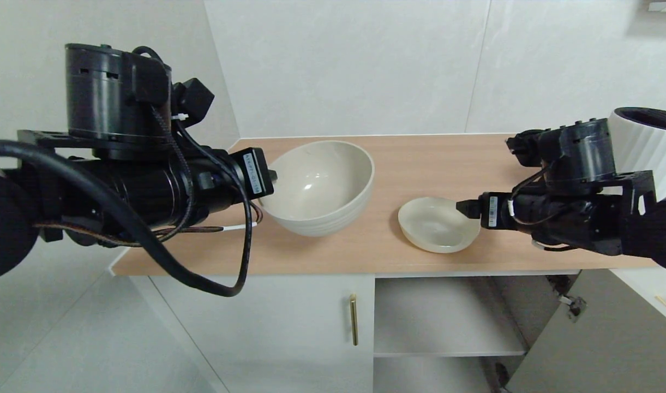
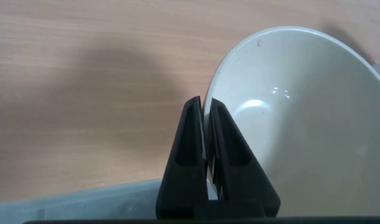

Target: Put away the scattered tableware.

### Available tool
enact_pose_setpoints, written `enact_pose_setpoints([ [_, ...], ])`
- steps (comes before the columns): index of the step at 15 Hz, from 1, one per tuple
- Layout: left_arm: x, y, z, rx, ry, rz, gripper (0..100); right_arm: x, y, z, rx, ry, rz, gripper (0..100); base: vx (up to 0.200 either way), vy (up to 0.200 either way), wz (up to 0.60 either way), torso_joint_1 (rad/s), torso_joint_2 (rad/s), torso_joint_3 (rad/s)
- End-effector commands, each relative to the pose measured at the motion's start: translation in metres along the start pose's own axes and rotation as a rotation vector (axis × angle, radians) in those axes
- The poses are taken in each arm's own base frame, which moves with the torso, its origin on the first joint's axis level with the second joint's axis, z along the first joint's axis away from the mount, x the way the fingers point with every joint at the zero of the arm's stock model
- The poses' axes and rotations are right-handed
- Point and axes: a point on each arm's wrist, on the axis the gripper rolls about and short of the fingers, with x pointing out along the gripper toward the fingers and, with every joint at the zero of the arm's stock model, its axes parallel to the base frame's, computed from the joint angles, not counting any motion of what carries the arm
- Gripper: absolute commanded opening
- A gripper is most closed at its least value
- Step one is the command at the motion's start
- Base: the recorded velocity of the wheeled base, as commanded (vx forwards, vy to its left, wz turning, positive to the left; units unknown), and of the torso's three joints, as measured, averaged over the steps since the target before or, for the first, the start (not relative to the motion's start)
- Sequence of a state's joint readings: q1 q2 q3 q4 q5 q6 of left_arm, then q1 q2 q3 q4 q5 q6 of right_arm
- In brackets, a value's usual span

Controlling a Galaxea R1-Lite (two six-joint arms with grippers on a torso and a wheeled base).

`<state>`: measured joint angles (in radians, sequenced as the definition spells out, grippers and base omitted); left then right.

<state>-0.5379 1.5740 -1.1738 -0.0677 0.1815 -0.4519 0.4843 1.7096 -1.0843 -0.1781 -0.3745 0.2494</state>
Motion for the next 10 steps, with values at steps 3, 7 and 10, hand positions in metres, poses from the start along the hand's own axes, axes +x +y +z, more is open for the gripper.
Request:
enact_pose_setpoints([
  [3, -0.005, 0.000, 0.002, -0.003, -0.012, -0.005, 0, 0.032, 0.004, -0.017, -0.012, 0.036, -0.043, 100, 0.000, 0.000, 0.00, 0.000, 0.00, 0.000],
  [7, -0.005, 0.000, 0.003, -0.003, -0.014, -0.005, 0, 0.036, 0.004, -0.020, -0.014, 0.044, -0.046, 100, 0.000, 0.000, 0.00, 0.000, 0.00, 0.000],
  [10, -0.005, 0.000, 0.002, -0.003, -0.013, -0.004, 0, 0.037, 0.005, -0.021, -0.016, 0.048, -0.045, 100, 0.000, 0.000, 0.00, 0.000, 0.00, 0.000],
])
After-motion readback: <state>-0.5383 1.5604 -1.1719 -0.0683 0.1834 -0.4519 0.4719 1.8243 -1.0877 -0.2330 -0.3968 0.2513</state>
